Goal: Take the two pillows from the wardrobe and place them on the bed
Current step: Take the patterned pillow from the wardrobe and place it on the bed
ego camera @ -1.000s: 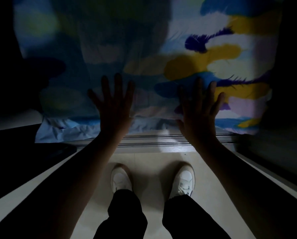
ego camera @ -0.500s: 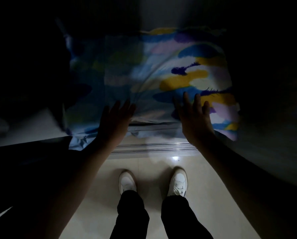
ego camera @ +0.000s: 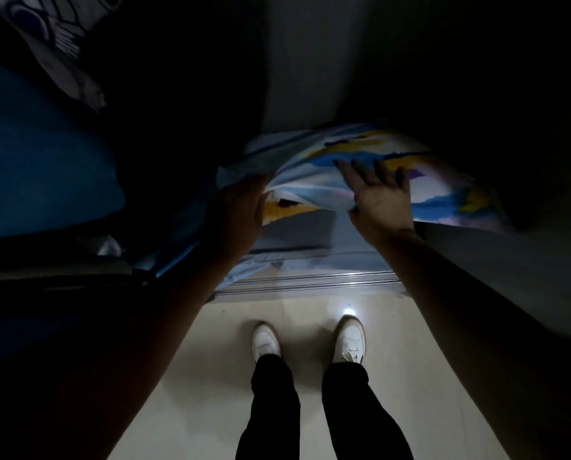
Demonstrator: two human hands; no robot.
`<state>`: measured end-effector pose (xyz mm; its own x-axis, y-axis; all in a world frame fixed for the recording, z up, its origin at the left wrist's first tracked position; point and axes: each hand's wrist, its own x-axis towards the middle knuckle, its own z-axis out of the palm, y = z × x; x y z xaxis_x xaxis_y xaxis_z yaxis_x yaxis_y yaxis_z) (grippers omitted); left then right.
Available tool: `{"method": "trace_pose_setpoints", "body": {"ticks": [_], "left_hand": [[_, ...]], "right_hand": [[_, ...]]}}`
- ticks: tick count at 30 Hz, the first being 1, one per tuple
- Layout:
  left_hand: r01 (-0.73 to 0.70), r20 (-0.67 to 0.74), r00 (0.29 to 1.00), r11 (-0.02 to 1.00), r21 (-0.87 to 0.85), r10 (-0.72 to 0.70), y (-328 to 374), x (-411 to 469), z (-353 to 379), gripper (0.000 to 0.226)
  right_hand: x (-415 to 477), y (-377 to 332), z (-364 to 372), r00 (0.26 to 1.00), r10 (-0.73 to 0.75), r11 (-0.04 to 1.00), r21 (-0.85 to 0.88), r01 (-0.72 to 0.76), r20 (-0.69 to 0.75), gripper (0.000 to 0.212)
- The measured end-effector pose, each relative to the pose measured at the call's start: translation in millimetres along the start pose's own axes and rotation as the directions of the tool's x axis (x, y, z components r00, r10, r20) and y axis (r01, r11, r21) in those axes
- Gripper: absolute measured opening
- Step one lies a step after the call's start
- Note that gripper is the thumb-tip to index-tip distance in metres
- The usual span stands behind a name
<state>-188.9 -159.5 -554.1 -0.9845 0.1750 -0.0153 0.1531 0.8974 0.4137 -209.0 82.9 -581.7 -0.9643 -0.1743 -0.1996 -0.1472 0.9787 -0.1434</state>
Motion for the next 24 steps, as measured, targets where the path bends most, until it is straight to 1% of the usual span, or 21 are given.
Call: {"method": "trace_pose_setpoints", "body": {"ticks": [2, 3, 4, 5, 6, 7, 8, 9, 10, 11, 13, 16, 21, 24], "left_hand": [[0.015, 0.028, 1.0, 1.0, -0.018, -0.014, 0.5, -14.2, -2.5, 0.056], [0.002, 0.036, 0.999, 1.0, 0.007, -0.002, 1.3, -22.7, -2.0, 0.058], [-0.027, 0.054, 0.998, 0.999, 0.042, 0.025, 2.1, -31.9, -1.0, 0.065], [-0.051, 0.094, 0.995, 0.996, 0.067, 0.044, 3.8, -39.3, 0.3, 0.081], [-0.047, 0.152, 0.988, 0.996, 0.083, 0.034, 6.2, -45.3, 2.9, 0.099], [-0.016, 0.211, 0.977, 0.994, 0.108, -0.008, 9.9, -49.0, 5.3, 0.11], [0.024, 0.239, 0.969, 0.99, 0.142, -0.058, 15.4, -50.8, 7.3, 0.109], [0.065, 0.231, 0.967, 0.984, 0.167, -0.104, 22.5, -51.5, 8.5, 0.1], [0.09, 0.209, 0.97, 0.979, 0.184, -0.128, 29.2, -51.2, 7.7, 0.09], [0.094, 0.195, 0.972, 0.976, 0.196, -0.132, 37.3, -51.4, 4.6, 0.087], [0.049, 0.211, 0.973, 0.979, 0.199, -0.092, 53.8, -51.8, -7.7, 0.088], [-0.057, 0.229, 0.973, 0.979, 0.196, 0.011, 75.1, -53.4, -27.5, 0.081], [-0.159, 0.357, 0.933, 0.942, 0.296, 0.046, 103.7, -59.1, -56.6, 0.073], [-0.214, 0.362, 0.927, 0.93, 0.299, 0.097, 110.2, -71.6, -71.4, 0.076]], "right_hand": [[-5.8, -4.9, -14.4, 0.999, -0.009, 1.0, 0.006, 0.009, 0.033, 0.064], [-10.6, -7.6, -21.7, 0.999, -0.012, 1.0, 0.021, 0.011, 0.04, 0.063], [-16.5, -9.6, -28.0, 0.999, -0.018, 0.999, 0.037, 0.017, 0.038, 0.061], [-23.8, -10.2, -32.5, 0.999, -0.021, 0.998, 0.053, 0.02, 0.029, 0.057], [-32.4, -9.9, -35.7, 1.0, -0.022, 0.997, 0.07, 0.021, 0.013, 0.053], [-41.2, -8.9, -38.1, 1.0, -0.022, 0.997, 0.08, 0.022, -0.003, 0.05], [-49.8, -6.8, -40.0, 1.0, -0.02, 0.996, 0.083, 0.021, -0.013, 0.049], [-57.6, -4.5, -41.5, 1.0, -0.013, 0.997, 0.08, 0.014, -0.016, 0.05], [-64.8, -2.5, -43.0, 1.0, 0.0, 0.997, 0.072, 0.001, -0.014, 0.053], [-72.8, -0.4, -45.7, 1.0, 0.019, 0.998, 0.065, -0.018, -0.011, 0.056], [-90.2, 3.9, -53.4, 0.997, 0.071, 0.995, 0.079, -0.069, -0.02, 0.058], [-121.5, 7.6, -66.1, 0.988, 0.15, 0.983, 0.109, -0.147, -0.024, 0.057], [-167.7, -4.2, -83.9, 0.961, 0.275, 0.947, 0.177, -0.268, -0.016, 0.048], [-194.0, -15.6, -94.3, 0.95, 0.313, 0.935, 0.175, -0.307, -0.008, 0.049]]}}
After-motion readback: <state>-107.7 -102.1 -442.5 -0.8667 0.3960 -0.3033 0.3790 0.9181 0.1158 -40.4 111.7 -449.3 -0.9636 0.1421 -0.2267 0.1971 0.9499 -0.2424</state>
